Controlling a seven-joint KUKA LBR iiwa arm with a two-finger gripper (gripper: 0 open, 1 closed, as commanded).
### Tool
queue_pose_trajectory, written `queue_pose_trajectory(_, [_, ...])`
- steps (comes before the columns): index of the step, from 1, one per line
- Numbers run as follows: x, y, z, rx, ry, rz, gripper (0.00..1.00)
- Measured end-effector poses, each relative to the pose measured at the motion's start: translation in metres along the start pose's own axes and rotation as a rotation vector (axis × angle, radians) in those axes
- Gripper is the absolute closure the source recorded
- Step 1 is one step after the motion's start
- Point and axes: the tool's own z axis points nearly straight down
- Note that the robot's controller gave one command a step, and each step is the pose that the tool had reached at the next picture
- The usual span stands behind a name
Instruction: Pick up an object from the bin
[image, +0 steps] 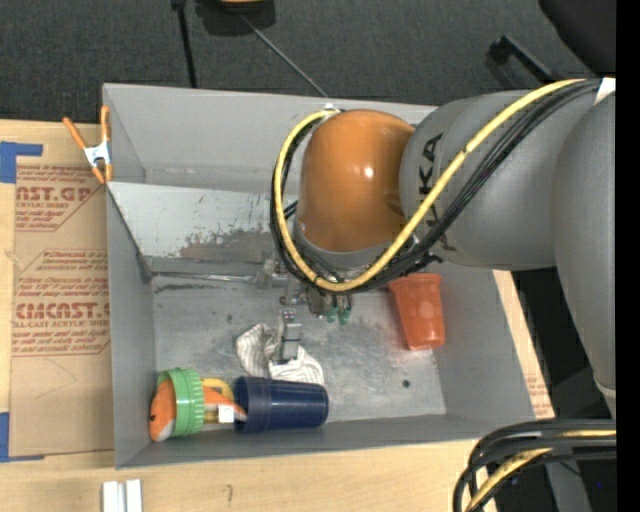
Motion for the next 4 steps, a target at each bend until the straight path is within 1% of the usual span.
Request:
queue_pose_trajectory(1, [-0.002,-0.001,-0.005,-0.001,-0.008,0.001,0.00])
queue_pose_trajectory(2, [0.023,-0.021,0.040,-0.003,-0.014,0.002,0.00])
queue_pose_trajectory(3, [0.019,-0.056,0.097,-0.001,-0.012,-0.076,0.00])
queue_pose_trajectory(4, [0.019,-0.054,0.115,0.000,-0.044,-0.099,1.00])
